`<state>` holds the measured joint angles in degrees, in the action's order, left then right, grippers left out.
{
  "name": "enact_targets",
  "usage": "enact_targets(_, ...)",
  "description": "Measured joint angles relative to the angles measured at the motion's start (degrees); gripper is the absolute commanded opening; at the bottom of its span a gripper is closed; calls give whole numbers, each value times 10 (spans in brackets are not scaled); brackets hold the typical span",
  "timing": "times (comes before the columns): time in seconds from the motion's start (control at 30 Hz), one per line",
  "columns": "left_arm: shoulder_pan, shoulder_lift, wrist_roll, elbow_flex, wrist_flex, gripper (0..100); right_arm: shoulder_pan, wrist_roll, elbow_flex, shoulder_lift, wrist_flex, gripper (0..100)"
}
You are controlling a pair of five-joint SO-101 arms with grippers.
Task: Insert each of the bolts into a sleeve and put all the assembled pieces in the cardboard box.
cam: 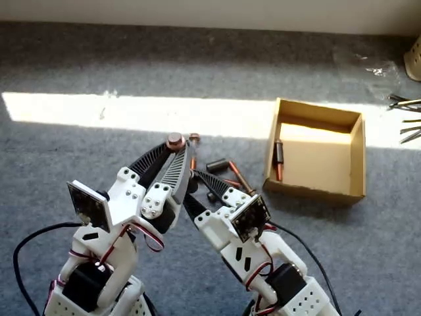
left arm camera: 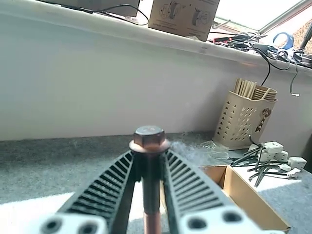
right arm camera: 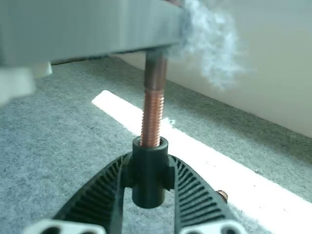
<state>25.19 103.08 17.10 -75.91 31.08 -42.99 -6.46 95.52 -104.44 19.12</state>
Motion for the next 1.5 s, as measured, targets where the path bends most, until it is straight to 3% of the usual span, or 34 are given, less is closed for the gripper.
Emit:
enact_targets(1.0,4,9,3,-62,18,5,3,2,1,1,1,5)
enact_targets(1.33,-25,10,4,-62,36,5,2,2,1,1,1,5)
enact_targets(1.4,-26,10,4,-62,38,26,2,2,1,1,1,5)
enact_targets(1.5,-26,10,4,-62,45,135,2,2,1,1,1,5)
